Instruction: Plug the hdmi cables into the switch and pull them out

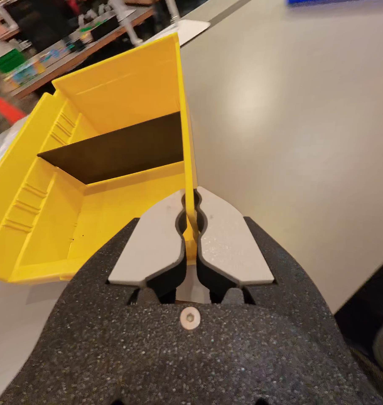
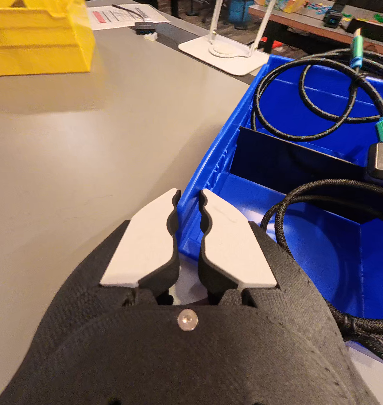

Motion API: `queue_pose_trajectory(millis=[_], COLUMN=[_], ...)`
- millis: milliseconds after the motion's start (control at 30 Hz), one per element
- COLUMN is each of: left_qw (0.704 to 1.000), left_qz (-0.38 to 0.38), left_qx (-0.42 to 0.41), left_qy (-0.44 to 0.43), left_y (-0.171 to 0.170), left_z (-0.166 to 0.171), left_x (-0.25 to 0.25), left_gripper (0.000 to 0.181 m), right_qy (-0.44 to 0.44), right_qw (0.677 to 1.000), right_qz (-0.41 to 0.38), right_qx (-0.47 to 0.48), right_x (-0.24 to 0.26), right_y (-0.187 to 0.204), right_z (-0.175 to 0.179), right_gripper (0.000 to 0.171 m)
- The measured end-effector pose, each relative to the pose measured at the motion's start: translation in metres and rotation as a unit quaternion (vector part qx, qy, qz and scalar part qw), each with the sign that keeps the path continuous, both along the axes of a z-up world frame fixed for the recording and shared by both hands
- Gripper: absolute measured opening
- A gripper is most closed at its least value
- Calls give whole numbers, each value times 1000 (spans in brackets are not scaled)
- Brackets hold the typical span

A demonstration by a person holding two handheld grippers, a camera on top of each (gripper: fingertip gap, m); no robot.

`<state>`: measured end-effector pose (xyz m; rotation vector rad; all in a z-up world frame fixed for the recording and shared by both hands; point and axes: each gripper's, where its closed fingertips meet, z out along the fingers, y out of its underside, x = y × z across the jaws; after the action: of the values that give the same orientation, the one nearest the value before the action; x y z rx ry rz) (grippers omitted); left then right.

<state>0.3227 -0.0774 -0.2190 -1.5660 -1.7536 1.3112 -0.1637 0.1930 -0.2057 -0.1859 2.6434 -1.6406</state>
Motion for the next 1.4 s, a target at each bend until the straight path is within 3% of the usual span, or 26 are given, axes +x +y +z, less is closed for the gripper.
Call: queue_pose_trajectory(millis=[267,567,800,1167,1367,1400], left_qw=[973,920,893,882,885,885], left_qz=[-225,-376,-436,-461,-454,-451], left_qx=[44,110,115,101,104,112], left_qy=[32,10,3,8,14,19], left_y=[67,120,158,219,233,232], left_z=[0,0,0,1,2,4], left_x=[-23,-20,-37,-93,-110,-111], left_gripper=[3,3,4,3,5,14], right_qy=[-33,-86,-116,-138,-123,-124], right_qw=[992,953,922,889,895,900], right_qz=[123,292,369,435,428,417], right_qx=[-12,-17,-22,-24,-16,-28], right_x=[16,50,78,128,134,130], right_y=[-21,-56,-100,-156,-166,-168], right_z=[0,2,3,3,6,14], right_gripper=[16,16,11,10,14,19])
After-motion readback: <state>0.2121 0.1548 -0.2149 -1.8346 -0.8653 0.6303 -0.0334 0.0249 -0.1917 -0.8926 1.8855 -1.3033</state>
